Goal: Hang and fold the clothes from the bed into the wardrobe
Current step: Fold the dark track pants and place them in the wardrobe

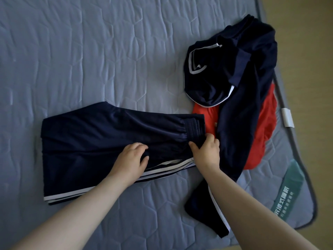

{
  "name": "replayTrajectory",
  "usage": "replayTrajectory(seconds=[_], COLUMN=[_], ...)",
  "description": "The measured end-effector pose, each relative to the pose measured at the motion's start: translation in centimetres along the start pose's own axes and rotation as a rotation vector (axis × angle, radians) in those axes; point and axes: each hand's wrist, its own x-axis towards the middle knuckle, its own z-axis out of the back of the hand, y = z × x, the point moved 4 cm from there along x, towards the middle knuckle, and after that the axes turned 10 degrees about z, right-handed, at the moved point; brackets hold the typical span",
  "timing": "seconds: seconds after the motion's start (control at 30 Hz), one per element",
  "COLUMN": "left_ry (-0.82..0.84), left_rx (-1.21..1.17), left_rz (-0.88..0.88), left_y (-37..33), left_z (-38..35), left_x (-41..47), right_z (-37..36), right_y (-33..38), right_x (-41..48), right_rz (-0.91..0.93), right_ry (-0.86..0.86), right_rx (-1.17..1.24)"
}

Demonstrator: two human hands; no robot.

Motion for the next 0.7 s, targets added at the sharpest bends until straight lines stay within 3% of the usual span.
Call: replayTrajectory(seconds=[0.17, 0.33, 0.4, 0.5, 0.7], left_ry=[-0.057, -0.133, -0.148, -0.19, -0.385], left_rx=[-0.053, -0.1, -0.138, -0.185, -0.222], left_rz=[0.037, 0.089, 0.114, 0.183, 0.368], left_y=[0.4, 2.9, 3.6, 5.6, 11.9], left_z=[0.9, 2.5, 2.9, 4.4, 7.5], left_x=[0.0, -1.3, -2.2, -3.2, -4.6], right_z=[0.1, 0.3, -1.1, -4.5, -10.1], right_y=[0.5, 4.2, 5.5, 7.8, 13.1], right_x=[0.4, -2.8, -4.0, -5.5, -7.0], right_rz=[-0.047, 0.343, 0.415, 0.364, 0.266], right_ry=[0.015, -0.237, -0.116, 0.134, 0.275], right_rx=[-0.032, -0.12, 0.015, 0.187, 0.368])
